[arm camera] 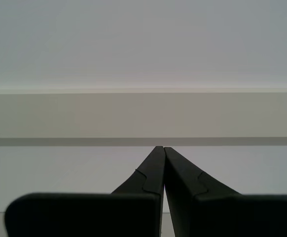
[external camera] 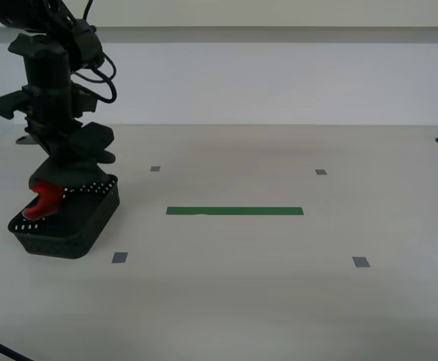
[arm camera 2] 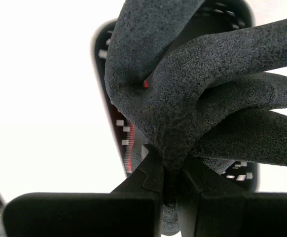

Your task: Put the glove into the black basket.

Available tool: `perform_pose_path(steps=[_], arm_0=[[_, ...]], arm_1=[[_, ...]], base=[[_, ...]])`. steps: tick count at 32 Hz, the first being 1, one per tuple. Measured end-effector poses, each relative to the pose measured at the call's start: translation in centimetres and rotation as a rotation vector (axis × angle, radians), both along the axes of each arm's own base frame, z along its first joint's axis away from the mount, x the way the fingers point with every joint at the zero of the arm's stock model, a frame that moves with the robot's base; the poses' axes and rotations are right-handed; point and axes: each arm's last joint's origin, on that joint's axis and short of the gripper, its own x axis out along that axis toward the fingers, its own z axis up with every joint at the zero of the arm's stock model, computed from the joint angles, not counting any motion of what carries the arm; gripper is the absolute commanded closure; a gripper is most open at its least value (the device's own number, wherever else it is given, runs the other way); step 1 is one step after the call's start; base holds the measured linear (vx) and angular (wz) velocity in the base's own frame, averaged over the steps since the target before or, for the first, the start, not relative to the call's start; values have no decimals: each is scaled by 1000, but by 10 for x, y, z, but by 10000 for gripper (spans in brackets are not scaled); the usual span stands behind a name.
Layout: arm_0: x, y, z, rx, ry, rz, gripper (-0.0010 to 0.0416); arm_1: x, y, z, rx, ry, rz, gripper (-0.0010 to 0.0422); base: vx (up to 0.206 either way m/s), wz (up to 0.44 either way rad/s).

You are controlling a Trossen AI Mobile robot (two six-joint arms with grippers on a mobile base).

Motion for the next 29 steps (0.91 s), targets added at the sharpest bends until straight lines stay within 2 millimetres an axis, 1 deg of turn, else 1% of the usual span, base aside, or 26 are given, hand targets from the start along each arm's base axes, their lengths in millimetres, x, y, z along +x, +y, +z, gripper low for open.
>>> perform_pose_path(steps=[1,2,3,5,7,9,10,11,13,16,18,19,21,22,23,24,25,26,27,29], arm_0=[[0,0,0,0,0,-2,405],[0,0,0,0,0,-1,405],[0,0,0,0,-1,0,405],[0,0,0,0,0,0,405],[0,0,0,0,2,-1,405],[0,0,0,0,2,-1,405],[0,0,0,0,2,0,405],[0,0,0,0,2,-1,405],[0,0,0,0,2,-1,405],[0,0,0,0,3,-1,405],[0,0,0,0,2,-1,405],[0,0,0,0,2,-2,405],[0,0,0,0,2,-1,405],[0,0,0,0,2,0,405],[0,0,0,0,3,-1,405],[0,0,0,0,2,0,405],[0,0,0,0,3,0,405],[0,0,0,0,2,-1,405],[0,0,0,0,2,0,405],[0,0,0,0,3,-1,405]], arm_1=[[-1,2,8,64,-16,-8,412],[-1,3,11,77,-21,-11,412],[-2,4,19,113,-38,-24,412],[-3,5,28,112,-62,-24,412],[-2,5,31,112,-72,-21,392],[-4,7,28,120,-54,-19,354],[-4,8,29,150,-60,-14,306],[-4,8,29,155,-63,-11,279],[-4,9,29,162,-63,-11,253],[-4,9,29,163,-62,-9,184],[-4,9,29,163,-60,-6,172],[-5,9,29,164,-58,-6,173],[-6,9,29,166,-44,-5,190],[-6,9,29,166,-41,-2,219],[-7,9,29,164,-42,9,337],[-7,9,29,164,-41,14,403],[-7,9,29,164,-41,15,421],[-7,9,29,160,-42,17,404],[-7,9,29,158,-41,17,404],[-7,7,28,78,-31,23,412]], base=[[0,0],[0,0],[0,0],[0,0],[0,0],[0,0],[0,0],[0,0],[0,0],[0,0],[0,0],[0,0],[0,0],[0,0],[0,0],[0,0],[0,0],[0,0],[0,0],[0,0]])
